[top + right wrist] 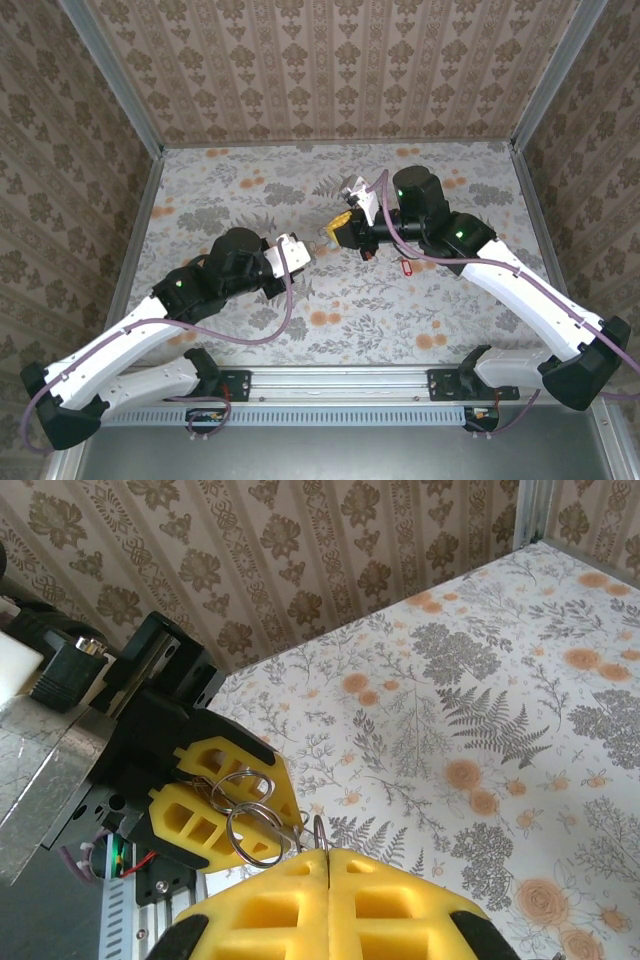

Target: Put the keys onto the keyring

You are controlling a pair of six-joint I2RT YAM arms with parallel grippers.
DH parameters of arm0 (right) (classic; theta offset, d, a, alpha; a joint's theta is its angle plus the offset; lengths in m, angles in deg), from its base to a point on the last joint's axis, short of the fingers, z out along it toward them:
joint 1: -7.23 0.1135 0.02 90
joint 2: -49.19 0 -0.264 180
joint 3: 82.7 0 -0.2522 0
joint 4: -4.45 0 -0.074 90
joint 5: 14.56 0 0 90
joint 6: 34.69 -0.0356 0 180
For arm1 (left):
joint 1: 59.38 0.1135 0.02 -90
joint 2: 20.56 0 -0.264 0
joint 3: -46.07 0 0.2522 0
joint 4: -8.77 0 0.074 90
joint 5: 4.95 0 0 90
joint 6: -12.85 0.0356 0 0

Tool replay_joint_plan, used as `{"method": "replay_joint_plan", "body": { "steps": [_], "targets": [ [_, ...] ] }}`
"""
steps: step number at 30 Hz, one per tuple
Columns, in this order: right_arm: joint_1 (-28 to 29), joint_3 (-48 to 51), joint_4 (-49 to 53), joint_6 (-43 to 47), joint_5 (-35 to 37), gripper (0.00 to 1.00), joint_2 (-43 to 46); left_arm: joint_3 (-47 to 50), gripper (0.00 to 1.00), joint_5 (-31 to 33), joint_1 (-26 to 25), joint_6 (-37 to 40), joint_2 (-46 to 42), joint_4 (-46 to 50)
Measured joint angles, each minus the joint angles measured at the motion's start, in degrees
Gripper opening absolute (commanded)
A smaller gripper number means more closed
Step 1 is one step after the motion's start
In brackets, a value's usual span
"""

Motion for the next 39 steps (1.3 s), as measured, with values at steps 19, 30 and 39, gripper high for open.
{"method": "replay_joint_plan", "body": {
  "steps": [19,30,39],
  "targets": [
    [0.0,1.2,-3.2,-0.7,-1.9,0.0,0.0,0.2,0.0,-2.1,1.2,-0.5,-0.3,0.0],
    [0.9,-6.9,7.5,1.2,2.0,0.0,-4.5,0.2,0.0,-0.6,1.5,-0.5,0.5,0.3],
    [2.7,-13.8,19.5,1.7,10.3,0.0,-9.9,0.1,0.0,4.6,0.7,-0.4,3.2,0.7]
  ]
}}
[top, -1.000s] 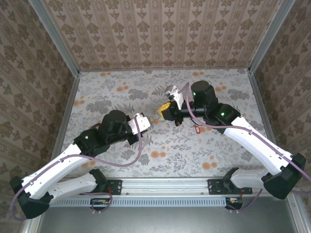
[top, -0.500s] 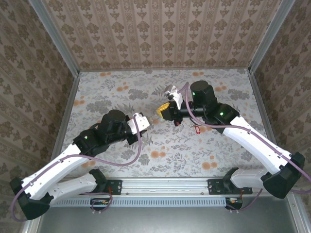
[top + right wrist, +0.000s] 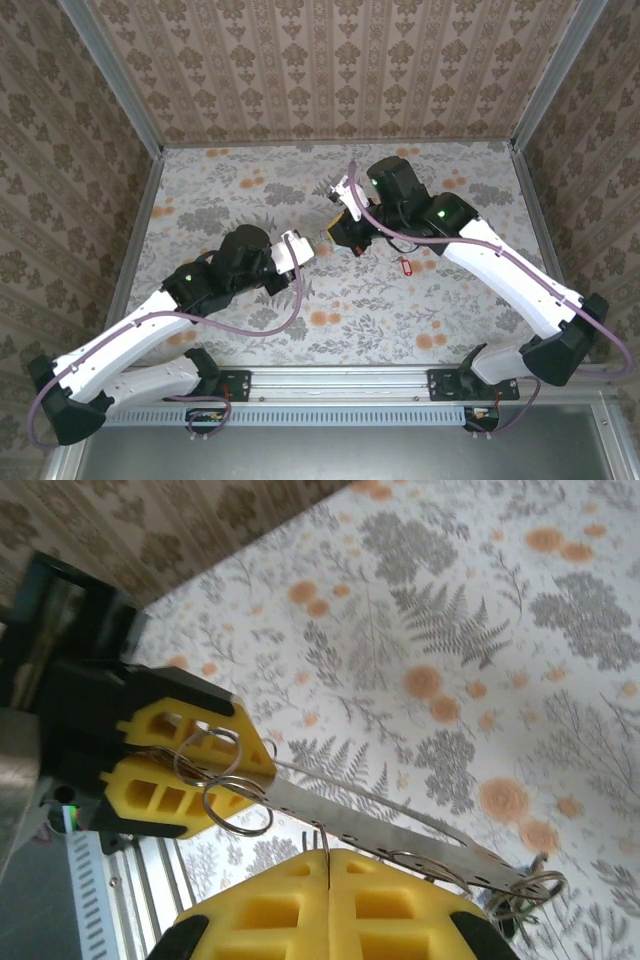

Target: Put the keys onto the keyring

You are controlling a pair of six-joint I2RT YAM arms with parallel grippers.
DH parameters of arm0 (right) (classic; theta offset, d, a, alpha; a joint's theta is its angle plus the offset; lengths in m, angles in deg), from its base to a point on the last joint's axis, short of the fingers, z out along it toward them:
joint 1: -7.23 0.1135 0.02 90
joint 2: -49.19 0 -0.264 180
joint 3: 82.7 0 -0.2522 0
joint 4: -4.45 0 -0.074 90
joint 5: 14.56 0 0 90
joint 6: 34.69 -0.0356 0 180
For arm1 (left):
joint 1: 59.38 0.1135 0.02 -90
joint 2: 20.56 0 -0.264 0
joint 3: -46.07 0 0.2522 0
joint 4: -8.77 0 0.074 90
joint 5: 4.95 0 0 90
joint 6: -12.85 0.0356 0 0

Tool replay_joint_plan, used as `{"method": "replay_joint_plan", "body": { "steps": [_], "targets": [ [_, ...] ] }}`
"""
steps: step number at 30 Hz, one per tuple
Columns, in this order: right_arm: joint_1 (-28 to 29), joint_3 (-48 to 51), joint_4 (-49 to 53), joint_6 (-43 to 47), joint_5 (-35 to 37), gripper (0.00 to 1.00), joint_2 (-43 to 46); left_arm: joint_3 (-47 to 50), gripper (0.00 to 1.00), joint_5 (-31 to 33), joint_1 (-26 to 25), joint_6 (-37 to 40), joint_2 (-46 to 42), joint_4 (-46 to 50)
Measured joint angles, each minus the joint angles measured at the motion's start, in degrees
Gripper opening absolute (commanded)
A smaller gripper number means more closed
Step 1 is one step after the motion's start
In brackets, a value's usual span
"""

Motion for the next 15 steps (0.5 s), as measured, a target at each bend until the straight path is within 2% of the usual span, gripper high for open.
{"method": "replay_joint_plan", "body": {
  "steps": [8,15],
  "targets": [
    [1.6,-3.6,5.5,1.3,3.2,0.0,-3.2,0.0,0.0,4.1,-1.9,0.6,1.7,1.3],
    [1.6,-4.8,7.4,2.4,3.7,0.01,-4.0,0.0,0.0,3.6,-2.2,0.6,1.5,1.6]
  ]
}}
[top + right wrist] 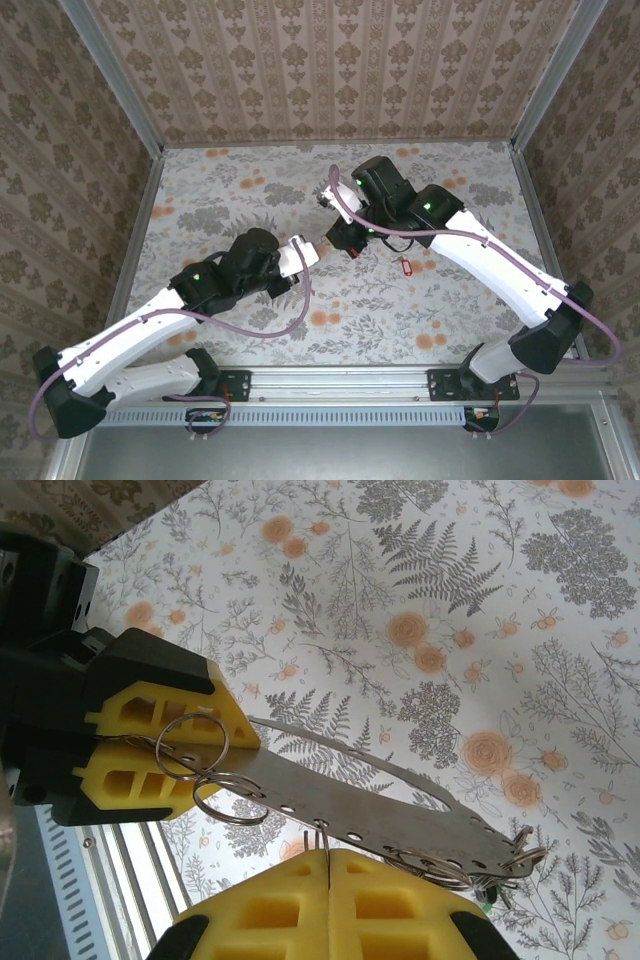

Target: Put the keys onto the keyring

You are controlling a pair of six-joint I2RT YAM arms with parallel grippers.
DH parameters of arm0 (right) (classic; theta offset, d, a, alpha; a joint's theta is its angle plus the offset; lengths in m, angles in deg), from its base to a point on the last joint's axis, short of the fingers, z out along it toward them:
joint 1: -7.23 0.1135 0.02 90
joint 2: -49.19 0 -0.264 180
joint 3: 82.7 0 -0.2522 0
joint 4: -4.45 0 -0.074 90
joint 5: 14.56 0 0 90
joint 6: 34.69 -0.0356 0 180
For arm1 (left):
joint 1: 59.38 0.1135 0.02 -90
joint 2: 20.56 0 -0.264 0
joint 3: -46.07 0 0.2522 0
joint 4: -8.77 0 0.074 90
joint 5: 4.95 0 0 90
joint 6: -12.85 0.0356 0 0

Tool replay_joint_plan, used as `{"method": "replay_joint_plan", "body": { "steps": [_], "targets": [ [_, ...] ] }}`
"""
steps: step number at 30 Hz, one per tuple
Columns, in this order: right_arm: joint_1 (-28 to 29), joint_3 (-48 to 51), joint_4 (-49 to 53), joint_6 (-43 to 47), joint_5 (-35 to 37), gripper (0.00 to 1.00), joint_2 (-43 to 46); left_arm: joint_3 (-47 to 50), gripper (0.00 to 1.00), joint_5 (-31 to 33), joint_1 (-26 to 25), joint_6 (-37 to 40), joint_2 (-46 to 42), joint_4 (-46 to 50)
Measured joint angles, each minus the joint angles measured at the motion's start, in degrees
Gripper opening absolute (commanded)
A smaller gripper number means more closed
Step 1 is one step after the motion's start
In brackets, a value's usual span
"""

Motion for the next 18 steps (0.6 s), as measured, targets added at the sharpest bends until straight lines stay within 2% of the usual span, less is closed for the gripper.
{"method": "replay_joint_plan", "body": {
  "steps": [3,7,9,12,18],
  "targets": [
    [0.0,0.0,-0.3,0.6,-0.5,0.2,0.1,0.0,0.0,-0.8,0.0,0.0,-0.9,0.4],
    [0.3,2.4,-3.7,0.5,-2.8,0.42,2.0,0.0,0.0,-1.6,0.1,-0.2,-1.7,0.2],
    [0.5,4.4,-5.8,0.5,-3.4,0.49,4.0,0.0,0.0,-2.2,0.2,-0.4,-2.0,-0.3],
    [0.7,7.6,-9.2,0.3,-3.5,0.52,7.8,0.0,0.0,-4.4,0.8,-0.7,-2.9,-1.5],
    [0.5,13.6,-14.6,-1.0,-1.1,0.51,14.7,0.1,0.0,-10.1,3.3,-2.0,-5.4,-4.3]
  ]
}}
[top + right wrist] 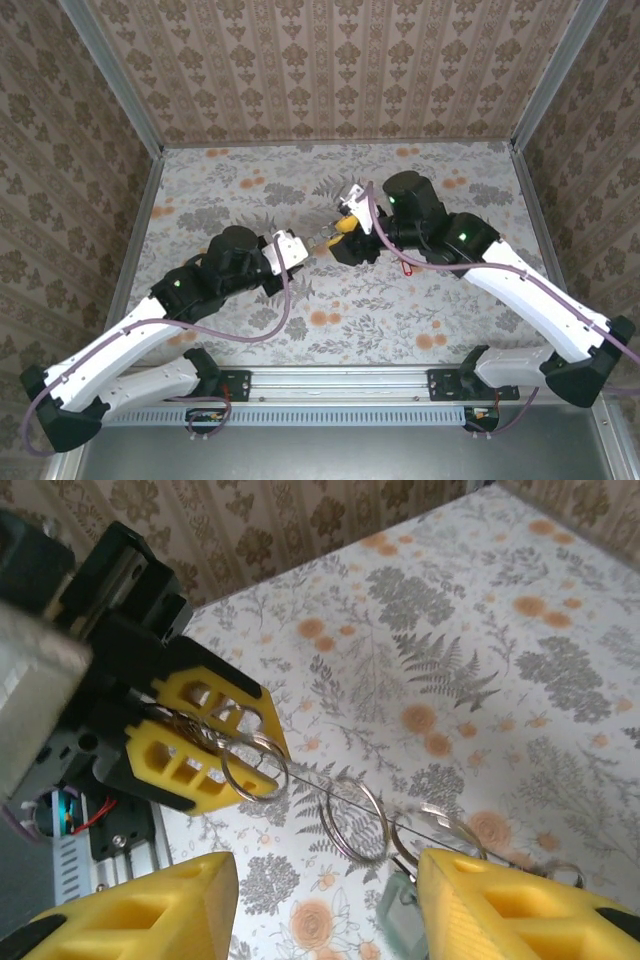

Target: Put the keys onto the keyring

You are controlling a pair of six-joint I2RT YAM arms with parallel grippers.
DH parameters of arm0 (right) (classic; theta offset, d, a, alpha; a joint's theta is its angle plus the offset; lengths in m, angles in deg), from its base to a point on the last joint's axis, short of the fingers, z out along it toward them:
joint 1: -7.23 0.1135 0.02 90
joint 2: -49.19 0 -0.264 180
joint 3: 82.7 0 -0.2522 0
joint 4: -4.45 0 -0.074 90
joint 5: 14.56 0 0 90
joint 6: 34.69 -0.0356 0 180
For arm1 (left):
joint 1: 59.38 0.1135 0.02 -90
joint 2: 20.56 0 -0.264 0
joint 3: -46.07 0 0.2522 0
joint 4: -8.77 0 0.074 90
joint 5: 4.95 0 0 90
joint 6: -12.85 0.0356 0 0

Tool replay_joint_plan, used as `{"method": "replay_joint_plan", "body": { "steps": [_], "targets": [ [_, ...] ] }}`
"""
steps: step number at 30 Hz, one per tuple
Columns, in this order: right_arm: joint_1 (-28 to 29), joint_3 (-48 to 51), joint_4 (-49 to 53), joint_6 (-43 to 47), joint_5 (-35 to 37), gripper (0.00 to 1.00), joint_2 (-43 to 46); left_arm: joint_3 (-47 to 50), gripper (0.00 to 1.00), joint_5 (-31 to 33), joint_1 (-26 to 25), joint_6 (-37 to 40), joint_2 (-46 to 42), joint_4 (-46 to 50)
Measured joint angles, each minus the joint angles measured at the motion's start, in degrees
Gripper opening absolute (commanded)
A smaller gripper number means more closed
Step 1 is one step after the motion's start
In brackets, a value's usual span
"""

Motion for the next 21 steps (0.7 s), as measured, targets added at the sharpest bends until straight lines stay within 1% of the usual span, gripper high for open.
{"method": "replay_joint_plan", "body": {
  "steps": [4,8,9,15,21],
  "targets": [
    [-0.3,5.2,-3.3,-2.2,0.5,0.46,3.5,0.2,0.0,-2.5,1.3,-0.9,-0.9,-1.3],
    [-0.6,9.3,-7.2,-5.0,-1.0,0.36,5.3,0.5,0.0,-4.2,1.7,-1.4,-1.0,-1.5],
    [-0.7,10.1,-8.4,-5.6,-1.8,0.35,5.5,0.5,0.0,-4.5,1.8,-1.6,-1.0,-1.6],
    [-2.0,14.4,-17.9,-11.5,-8.6,0.32,5.7,0.9,0.0,-5.2,2.1,-2.2,-1.0,-2.3],
    [-4.9,16.8,-26.0,-17.3,-13.5,0.31,5.6,1.5,0.0,-5.2,2.1,-2.3,-1.1,-2.8]
  ]
}}
